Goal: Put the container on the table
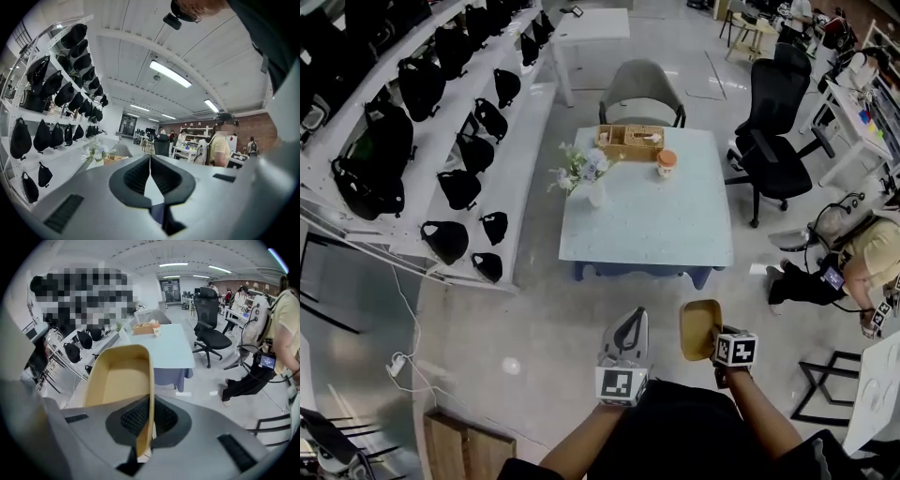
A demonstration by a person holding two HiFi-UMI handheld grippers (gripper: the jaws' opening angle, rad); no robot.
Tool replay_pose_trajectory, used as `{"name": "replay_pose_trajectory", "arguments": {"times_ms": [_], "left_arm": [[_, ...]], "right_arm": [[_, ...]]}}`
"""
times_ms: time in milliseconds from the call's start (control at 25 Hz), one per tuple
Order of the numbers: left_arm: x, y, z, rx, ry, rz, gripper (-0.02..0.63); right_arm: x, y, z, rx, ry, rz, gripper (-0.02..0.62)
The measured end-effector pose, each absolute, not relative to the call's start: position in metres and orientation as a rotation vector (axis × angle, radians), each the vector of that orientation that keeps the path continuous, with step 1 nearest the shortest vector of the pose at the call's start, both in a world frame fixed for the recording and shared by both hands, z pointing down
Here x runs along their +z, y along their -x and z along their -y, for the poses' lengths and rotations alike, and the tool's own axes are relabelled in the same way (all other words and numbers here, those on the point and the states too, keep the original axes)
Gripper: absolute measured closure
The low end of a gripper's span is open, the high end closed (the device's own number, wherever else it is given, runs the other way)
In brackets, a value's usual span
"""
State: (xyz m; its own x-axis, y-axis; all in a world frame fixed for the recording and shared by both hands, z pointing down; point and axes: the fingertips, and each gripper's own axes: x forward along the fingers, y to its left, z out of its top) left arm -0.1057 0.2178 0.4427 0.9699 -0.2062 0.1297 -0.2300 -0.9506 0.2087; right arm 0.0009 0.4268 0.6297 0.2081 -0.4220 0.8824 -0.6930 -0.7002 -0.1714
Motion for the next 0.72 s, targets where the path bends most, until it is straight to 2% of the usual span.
{"name": "replay_pose_trajectory", "arguments": {"times_ms": [360,720], "left_arm": [[0.441,0.095,-0.177,0.139,-2.884,0.294,0.597],[0.442,0.101,-0.144,0.123,-2.858,0.44,0.597]], "right_arm": [[0.628,-0.004,-0.381,1.432,-2.181,1.087,0.594],[0.637,-0.016,-0.327,1.41,-2.09,1.201,0.594]]}}
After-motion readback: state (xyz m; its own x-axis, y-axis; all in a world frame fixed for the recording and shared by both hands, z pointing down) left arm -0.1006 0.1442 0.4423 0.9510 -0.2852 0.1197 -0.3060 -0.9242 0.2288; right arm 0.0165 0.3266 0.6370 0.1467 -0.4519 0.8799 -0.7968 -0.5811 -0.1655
